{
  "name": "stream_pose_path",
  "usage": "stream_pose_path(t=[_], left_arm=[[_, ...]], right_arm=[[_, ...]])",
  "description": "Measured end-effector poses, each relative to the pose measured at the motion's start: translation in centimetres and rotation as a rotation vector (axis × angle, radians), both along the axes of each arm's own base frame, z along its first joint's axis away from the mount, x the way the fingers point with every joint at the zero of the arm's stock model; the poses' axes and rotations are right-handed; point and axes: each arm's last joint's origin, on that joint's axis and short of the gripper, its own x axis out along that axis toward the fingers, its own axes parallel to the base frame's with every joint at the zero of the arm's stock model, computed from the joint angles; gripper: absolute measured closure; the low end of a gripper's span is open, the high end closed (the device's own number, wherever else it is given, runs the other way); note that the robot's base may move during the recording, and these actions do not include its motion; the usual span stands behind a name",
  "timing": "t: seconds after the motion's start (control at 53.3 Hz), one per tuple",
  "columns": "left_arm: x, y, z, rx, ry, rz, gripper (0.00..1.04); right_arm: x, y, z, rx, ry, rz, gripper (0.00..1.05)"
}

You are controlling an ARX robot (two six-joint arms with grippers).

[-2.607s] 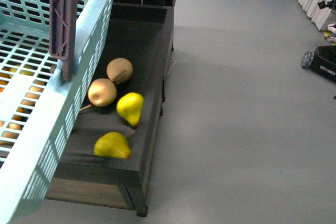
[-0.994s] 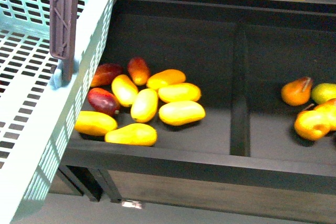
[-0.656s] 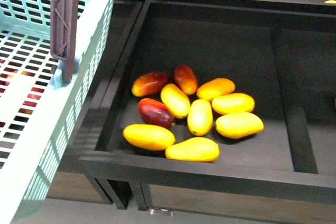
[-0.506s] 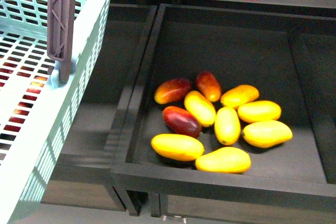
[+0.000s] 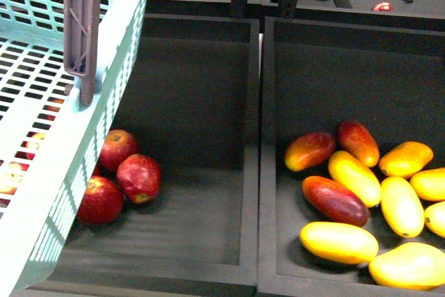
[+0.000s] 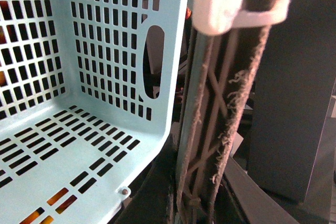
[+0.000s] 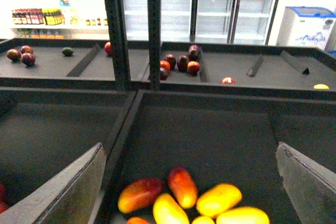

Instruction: Pick mango and avocado into basket

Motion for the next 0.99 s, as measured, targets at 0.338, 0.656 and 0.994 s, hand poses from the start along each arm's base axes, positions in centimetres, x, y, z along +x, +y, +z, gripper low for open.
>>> stream_pose_path(t=[0.338,0.656,0.994], left_arm=[[0.06,0.16,-0.06,0.011,0.003,0.016,0.92],[0.03,-0.03,-0.05,-0.002,0.003,-0.008,0.92],[0.03,0.02,-0.04,0.002,0.002,0.003,0.92]], right_arm=[[0.00,0.00,-0.03,0.000,0.001,0.002,0.08],[0.00,0.00,-0.03,0.000,0.001,0.000,0.08],[0.00,0.00,-0.03,0.000,0.001,0.000,0.08]])
